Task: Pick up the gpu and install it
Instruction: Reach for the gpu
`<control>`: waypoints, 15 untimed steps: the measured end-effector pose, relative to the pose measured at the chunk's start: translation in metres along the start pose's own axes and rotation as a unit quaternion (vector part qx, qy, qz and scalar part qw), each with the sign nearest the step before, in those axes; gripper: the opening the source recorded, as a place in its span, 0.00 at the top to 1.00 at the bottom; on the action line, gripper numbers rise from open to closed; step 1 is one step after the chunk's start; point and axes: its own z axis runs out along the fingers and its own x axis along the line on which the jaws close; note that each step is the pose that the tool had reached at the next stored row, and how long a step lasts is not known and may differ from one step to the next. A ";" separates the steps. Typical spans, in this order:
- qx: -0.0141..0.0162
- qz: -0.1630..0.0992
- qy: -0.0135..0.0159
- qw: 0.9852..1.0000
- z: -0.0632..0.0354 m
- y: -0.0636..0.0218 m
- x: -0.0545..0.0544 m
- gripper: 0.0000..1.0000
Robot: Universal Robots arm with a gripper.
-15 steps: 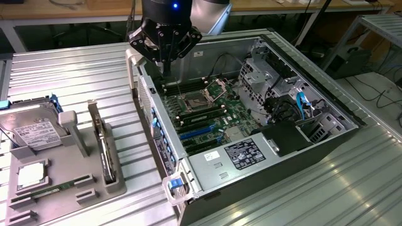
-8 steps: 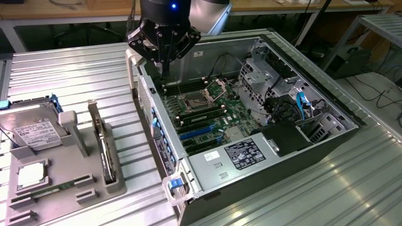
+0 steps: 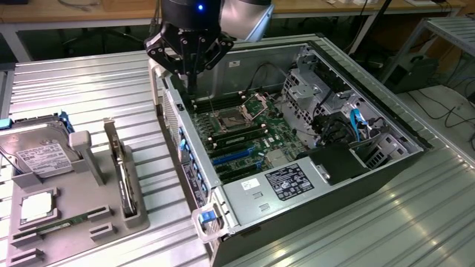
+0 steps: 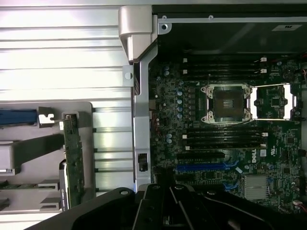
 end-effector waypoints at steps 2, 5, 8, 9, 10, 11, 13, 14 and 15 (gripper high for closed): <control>0.000 -0.001 0.000 1.000 0.0001 0.0000 0.001 0.89; 0.000 -0.004 0.001 1.000 0.0001 0.0000 0.002 0.89; 0.000 -0.007 0.001 1.000 0.0002 -0.0004 0.005 0.89; 0.000 -0.008 0.001 1.000 0.0003 -0.0008 0.006 0.89; 0.000 -0.009 0.001 1.000 0.0003 -0.0015 0.007 0.89; 0.000 -0.010 0.001 1.000 0.0004 -0.0022 0.009 0.89; 0.000 -0.013 0.001 1.000 0.0005 -0.0037 0.012 0.89; 0.000 -0.013 0.001 1.000 0.0006 -0.0046 0.013 0.89; 0.000 -0.014 0.001 1.000 0.0006 -0.0052 0.015 0.89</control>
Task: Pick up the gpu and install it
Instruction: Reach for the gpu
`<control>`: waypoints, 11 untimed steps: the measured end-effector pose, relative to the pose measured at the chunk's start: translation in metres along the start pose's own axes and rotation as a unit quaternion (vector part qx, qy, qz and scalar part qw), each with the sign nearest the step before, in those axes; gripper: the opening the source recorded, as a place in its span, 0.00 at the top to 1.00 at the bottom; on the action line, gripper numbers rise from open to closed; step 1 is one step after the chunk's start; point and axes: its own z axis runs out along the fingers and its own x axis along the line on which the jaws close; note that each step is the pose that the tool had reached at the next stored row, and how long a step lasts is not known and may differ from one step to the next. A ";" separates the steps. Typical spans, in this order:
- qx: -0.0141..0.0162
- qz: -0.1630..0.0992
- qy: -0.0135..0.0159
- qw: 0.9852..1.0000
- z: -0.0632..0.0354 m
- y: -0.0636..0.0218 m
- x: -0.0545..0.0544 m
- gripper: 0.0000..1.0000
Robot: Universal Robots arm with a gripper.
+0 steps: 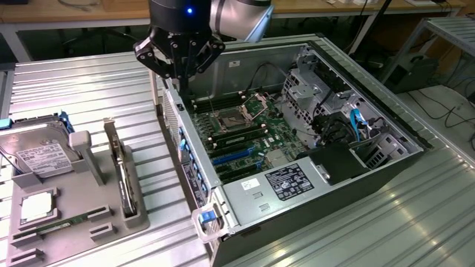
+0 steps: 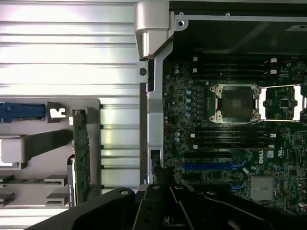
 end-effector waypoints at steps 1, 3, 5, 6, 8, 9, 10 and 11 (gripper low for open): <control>0.000 0.000 0.000 1.000 -0.0001 -0.0002 0.002 0.89; -0.002 -0.002 0.000 1.000 -0.0001 -0.0005 0.005 0.89; -0.004 -0.005 0.000 1.000 -0.0004 -0.0037 0.009 0.89; -0.005 -0.007 0.000 1.000 -0.0004 -0.0054 0.010 0.89; -0.005 -0.009 0.000 1.000 -0.0005 -0.0089 0.012 0.89; -0.005 -0.011 0.000 1.000 -0.0006 -0.0107 0.013 0.89; -0.005 -0.012 0.001 1.000 -0.0007 -0.0126 0.014 0.89; -0.005 -0.013 0.001 1.000 -0.0008 -0.0146 0.014 0.89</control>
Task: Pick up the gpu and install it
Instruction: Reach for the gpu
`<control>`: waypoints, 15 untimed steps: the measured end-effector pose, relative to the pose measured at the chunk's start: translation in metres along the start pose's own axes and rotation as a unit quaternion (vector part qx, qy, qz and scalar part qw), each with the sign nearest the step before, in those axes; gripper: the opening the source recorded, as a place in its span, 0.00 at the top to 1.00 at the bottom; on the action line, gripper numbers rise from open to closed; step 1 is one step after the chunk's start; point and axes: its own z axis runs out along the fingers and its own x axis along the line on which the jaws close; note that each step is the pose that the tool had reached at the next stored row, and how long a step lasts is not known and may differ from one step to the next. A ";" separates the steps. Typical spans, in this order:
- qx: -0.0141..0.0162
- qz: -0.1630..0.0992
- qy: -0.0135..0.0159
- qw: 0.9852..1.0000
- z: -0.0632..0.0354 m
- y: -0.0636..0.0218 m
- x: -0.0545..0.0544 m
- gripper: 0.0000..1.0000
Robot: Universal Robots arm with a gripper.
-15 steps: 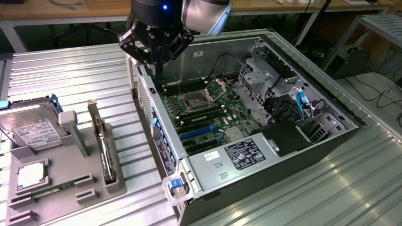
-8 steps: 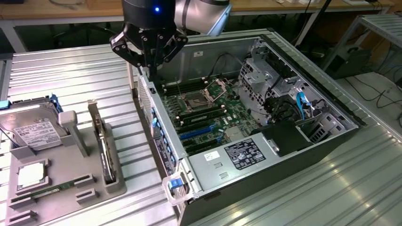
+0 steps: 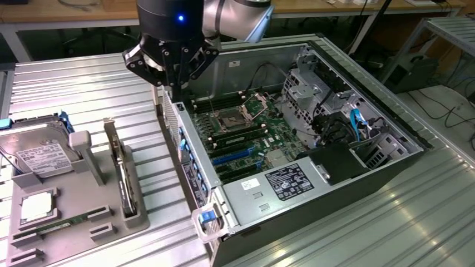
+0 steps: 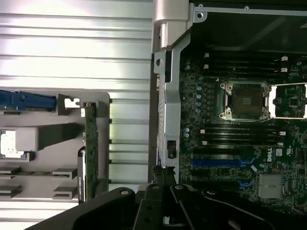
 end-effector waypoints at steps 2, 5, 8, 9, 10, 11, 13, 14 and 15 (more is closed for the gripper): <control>0.000 -0.002 0.000 1.000 0.0000 -0.0047 0.002 0.89; 0.000 -0.004 0.000 1.000 -0.0001 -0.0106 0.006 0.89; 0.000 -0.005 0.000 1.000 0.0002 -0.0159 0.012 0.89; 0.000 -0.006 0.000 1.000 0.0003 -0.0180 0.013 0.89; 0.000 -0.006 0.000 1.000 0.0004 -0.0195 0.015 0.89; 0.000 -0.006 0.000 1.000 0.0004 -0.0215 0.016 0.89; 0.000 -0.007 0.000 1.000 0.0006 -0.0242 0.021 0.89; 0.000 -0.007 0.000 1.000 0.0006 -0.0251 0.024 0.89; 0.000 -0.007 0.000 1.000 0.0007 -0.0256 0.027 0.89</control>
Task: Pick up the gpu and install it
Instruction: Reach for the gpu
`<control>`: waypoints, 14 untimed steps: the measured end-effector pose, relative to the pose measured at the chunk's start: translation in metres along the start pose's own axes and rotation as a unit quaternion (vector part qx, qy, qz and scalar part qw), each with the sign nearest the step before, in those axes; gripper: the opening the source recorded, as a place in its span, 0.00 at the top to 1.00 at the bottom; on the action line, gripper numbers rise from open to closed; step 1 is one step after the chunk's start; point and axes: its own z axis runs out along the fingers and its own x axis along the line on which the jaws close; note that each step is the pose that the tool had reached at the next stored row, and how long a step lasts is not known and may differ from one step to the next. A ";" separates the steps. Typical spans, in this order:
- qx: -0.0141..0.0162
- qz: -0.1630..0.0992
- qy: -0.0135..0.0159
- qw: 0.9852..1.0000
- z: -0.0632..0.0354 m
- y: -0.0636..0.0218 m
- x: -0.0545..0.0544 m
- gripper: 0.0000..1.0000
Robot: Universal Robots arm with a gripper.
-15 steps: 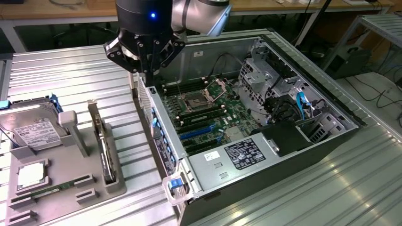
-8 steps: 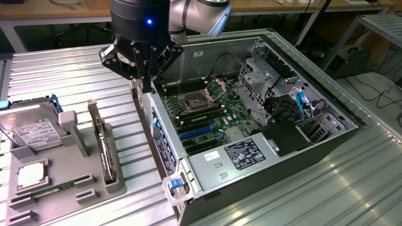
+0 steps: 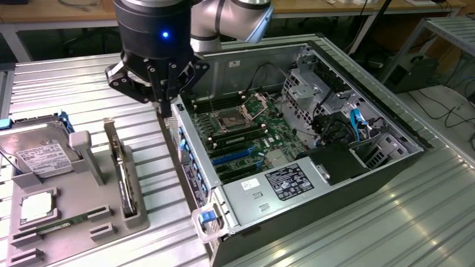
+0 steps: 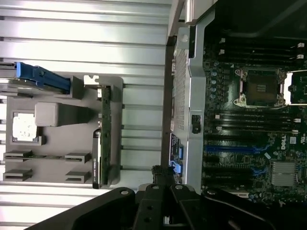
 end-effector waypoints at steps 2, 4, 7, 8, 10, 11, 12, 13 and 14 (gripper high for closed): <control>0.000 0.000 0.000 1.000 0.0000 -0.0002 0.008 0.89; 0.000 0.000 0.000 1.000 0.0001 -0.0003 0.016 0.89; 0.000 0.000 0.000 1.000 0.0001 -0.0008 0.027 0.89; 0.000 0.000 0.000 1.000 0.0001 -0.0013 0.030 0.89; 0.000 0.000 0.000 1.000 0.0001 -0.0024 0.036 0.89; 0.000 0.000 0.000 1.000 0.0002 -0.0031 0.039 0.89; 0.000 0.000 0.000 1.000 0.0001 -0.0037 0.042 0.89; 0.000 -0.001 0.000 1.000 0.0002 -0.0043 0.045 0.89; 0.000 -0.001 0.000 1.000 0.0001 -0.0049 0.048 0.89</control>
